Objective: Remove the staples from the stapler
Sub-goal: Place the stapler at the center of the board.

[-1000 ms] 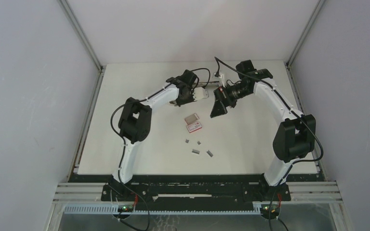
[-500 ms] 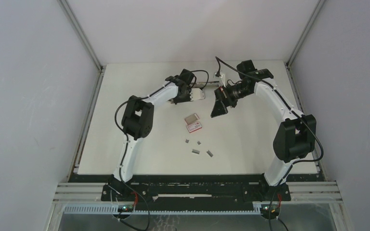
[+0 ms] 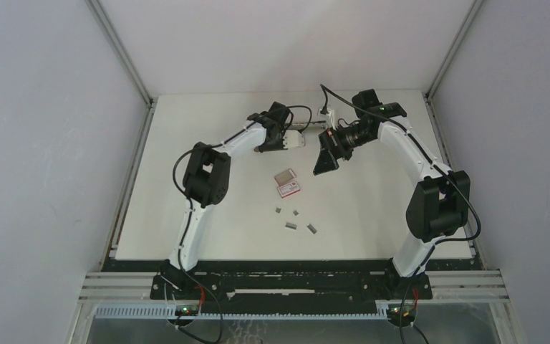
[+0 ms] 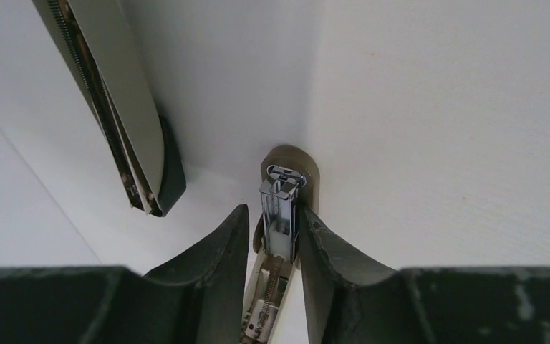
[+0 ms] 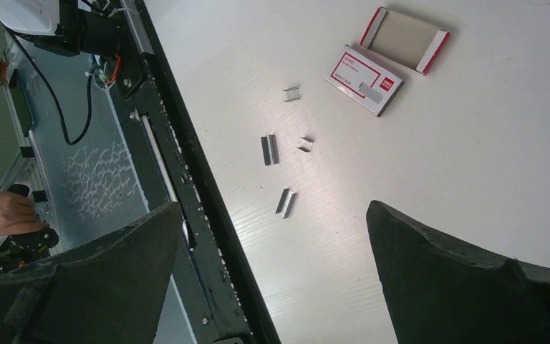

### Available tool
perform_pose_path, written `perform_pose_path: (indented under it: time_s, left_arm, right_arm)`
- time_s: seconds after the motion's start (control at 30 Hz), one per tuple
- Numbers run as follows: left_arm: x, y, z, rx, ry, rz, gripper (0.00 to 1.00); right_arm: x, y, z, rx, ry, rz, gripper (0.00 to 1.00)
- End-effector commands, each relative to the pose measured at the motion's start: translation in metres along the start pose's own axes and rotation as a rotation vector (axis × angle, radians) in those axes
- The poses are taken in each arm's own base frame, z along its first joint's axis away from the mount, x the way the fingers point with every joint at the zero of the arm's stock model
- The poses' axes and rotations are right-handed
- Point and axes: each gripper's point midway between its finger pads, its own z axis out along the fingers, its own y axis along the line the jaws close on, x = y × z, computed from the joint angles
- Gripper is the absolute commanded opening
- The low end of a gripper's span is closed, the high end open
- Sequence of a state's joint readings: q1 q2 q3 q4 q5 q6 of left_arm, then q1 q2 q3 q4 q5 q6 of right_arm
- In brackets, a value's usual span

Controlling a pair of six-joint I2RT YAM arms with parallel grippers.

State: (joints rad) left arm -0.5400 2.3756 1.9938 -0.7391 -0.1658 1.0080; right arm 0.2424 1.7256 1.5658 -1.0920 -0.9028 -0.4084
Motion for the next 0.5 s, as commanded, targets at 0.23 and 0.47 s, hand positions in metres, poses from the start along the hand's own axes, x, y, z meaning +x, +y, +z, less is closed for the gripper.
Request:
perform_pose_path:
  time_s: [0.23, 0.47]
  left_arm:
    - [-0.011, 0.036, -0.017, -0.12, -0.031, -0.007, 0.46]
    - [-0.015, 0.048, -0.044, -0.172, -0.068, -0.041, 0.51]
  right_arm:
    - [-0.01, 0.01, -0.01, -0.005, -0.048, -0.056, 1.0]
    - [-0.01, 0.011, -0.01, -0.001, -0.048, -0.059, 1.0]
